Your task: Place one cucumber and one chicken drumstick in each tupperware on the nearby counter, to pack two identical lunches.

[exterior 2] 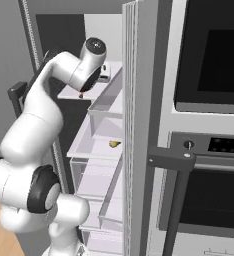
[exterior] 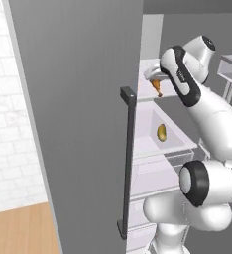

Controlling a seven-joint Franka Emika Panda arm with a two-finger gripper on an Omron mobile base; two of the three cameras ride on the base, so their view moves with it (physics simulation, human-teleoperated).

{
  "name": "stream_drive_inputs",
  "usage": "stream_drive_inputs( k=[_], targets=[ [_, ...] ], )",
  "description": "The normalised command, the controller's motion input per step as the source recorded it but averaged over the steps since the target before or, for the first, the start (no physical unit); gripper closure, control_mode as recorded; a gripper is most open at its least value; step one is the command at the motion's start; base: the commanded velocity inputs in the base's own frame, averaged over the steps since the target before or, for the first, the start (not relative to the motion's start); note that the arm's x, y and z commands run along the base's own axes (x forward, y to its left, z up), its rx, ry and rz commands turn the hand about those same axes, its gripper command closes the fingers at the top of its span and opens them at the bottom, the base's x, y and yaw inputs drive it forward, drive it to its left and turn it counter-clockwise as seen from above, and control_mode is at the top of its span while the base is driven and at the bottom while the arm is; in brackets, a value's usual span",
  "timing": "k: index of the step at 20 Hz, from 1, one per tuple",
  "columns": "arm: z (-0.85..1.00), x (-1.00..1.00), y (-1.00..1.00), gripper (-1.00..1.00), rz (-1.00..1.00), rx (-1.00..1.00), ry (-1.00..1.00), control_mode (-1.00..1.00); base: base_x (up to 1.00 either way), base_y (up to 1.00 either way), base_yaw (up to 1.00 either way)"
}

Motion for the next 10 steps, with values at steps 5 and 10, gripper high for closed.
stream_drive_inputs(
  k=[5, 10],
  targets=[
    [0.18, -0.83, -0.01, 1.0, -0.23, -0.03, 0.08, -1.0, 0.0, 0.0, 0.0],
    [0.1, -1.0, -0.11, 1.0, -0.18, 0.0, 0.01, -1.0, 0.0, 0.0, 0.0]
  ],
)
